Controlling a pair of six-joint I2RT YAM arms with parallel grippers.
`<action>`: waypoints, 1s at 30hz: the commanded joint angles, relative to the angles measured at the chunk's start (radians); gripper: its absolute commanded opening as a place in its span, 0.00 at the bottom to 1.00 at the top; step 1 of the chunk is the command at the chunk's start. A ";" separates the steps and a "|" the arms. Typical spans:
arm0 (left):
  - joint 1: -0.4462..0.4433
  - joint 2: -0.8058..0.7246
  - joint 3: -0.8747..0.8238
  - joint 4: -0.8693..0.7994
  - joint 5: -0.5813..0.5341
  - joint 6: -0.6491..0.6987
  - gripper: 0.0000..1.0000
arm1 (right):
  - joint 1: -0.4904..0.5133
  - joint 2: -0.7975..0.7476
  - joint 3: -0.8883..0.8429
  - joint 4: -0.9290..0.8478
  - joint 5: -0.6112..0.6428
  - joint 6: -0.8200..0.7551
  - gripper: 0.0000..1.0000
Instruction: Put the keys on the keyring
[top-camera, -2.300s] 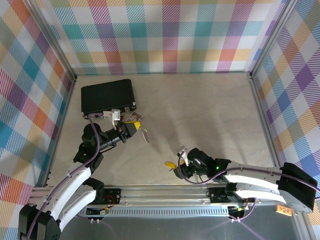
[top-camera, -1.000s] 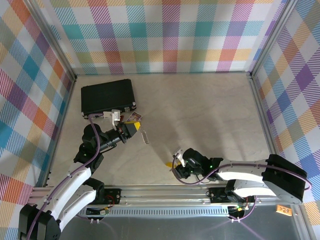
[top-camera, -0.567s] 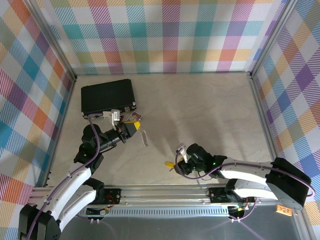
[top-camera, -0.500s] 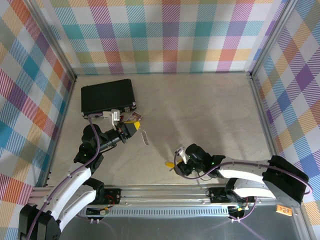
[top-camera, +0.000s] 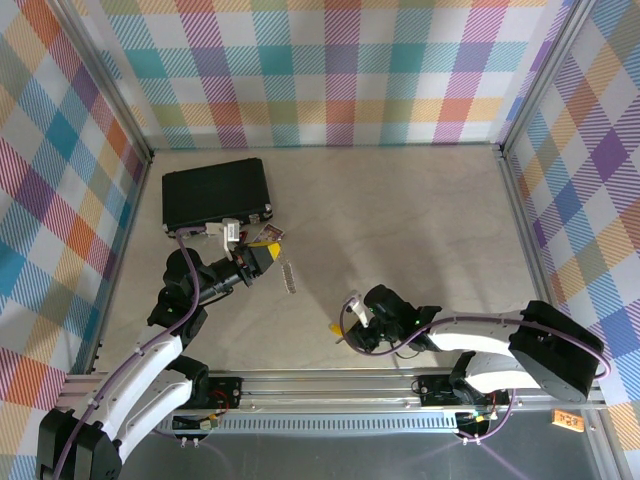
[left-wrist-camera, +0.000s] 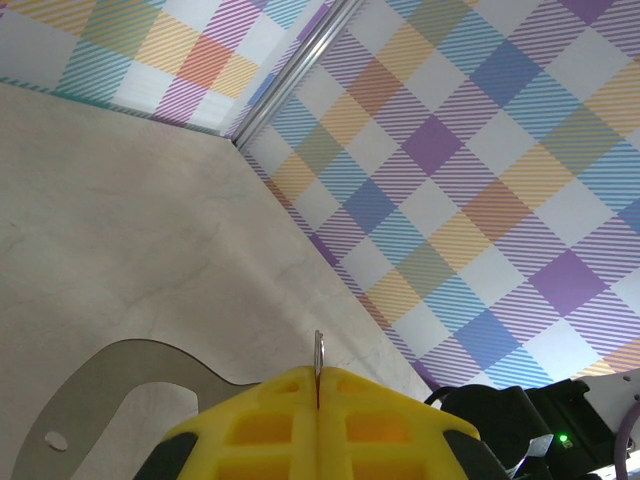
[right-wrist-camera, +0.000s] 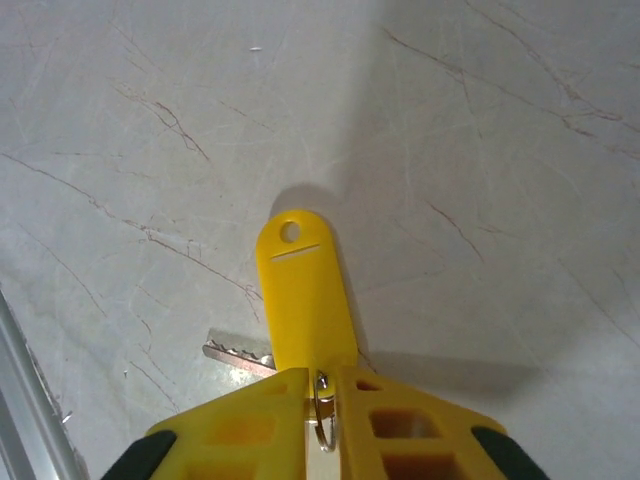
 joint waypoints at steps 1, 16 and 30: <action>0.015 -0.008 0.002 0.064 0.022 -0.004 0.00 | 0.000 -0.020 0.026 -0.010 -0.006 -0.015 0.10; 0.015 -0.024 -0.003 0.060 0.021 -0.001 0.00 | 0.002 -0.001 0.143 -0.175 0.046 0.001 0.00; 0.015 -0.066 -0.005 0.026 -0.001 0.019 0.00 | 0.041 0.286 0.529 -0.665 0.140 0.053 0.00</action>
